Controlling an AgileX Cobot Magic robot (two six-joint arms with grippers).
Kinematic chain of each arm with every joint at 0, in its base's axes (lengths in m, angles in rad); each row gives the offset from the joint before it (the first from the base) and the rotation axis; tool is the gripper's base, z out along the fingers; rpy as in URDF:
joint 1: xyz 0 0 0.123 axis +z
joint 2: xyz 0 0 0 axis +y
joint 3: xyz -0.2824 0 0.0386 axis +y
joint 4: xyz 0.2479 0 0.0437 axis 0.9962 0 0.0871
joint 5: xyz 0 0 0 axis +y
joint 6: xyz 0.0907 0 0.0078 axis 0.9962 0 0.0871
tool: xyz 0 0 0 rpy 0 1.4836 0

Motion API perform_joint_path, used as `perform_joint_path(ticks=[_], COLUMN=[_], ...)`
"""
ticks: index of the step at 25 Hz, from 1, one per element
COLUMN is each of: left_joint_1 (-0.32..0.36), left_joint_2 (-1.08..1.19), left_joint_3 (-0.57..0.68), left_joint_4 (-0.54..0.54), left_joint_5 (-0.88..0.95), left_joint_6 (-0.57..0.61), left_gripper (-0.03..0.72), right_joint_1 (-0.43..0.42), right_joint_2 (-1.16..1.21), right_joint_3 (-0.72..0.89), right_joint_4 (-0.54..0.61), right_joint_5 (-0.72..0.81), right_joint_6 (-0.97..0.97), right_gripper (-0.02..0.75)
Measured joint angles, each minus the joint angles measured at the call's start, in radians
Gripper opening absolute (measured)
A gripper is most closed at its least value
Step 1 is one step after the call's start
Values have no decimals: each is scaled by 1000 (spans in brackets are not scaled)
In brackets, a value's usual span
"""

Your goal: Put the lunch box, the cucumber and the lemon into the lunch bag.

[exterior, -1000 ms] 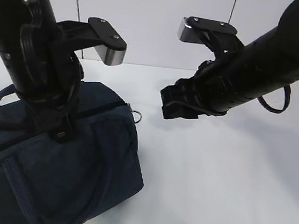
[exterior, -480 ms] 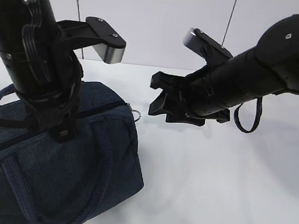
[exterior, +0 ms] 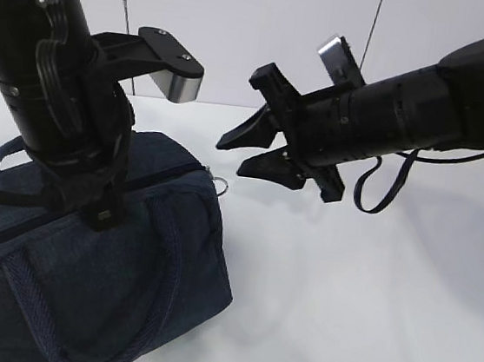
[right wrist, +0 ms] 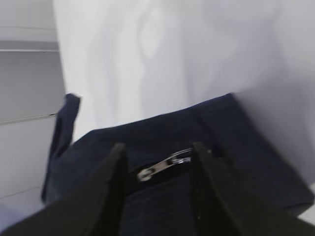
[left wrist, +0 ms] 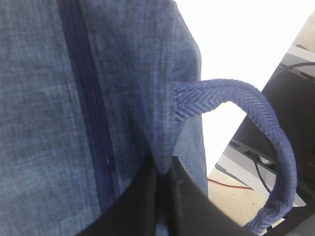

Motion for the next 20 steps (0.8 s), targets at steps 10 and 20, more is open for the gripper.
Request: perform_joint_path(ticks=[10, 20], left_joint_1=[0, 0], left_joint_2=[1, 1], left_joint_3=[0, 0], left_joint_4=[0, 2], left_joint_5=[0, 0], left_joint_6=[-12, -12], left_gripper=[-1, -1], right_joint_1=[0, 0], right_joint_2=[16, 16], right_joint_3=[0, 58], right_joint_4=[56, 77], right_joint_5=[68, -4], right_joint_6=[1, 180], right_gripper=[302, 302])
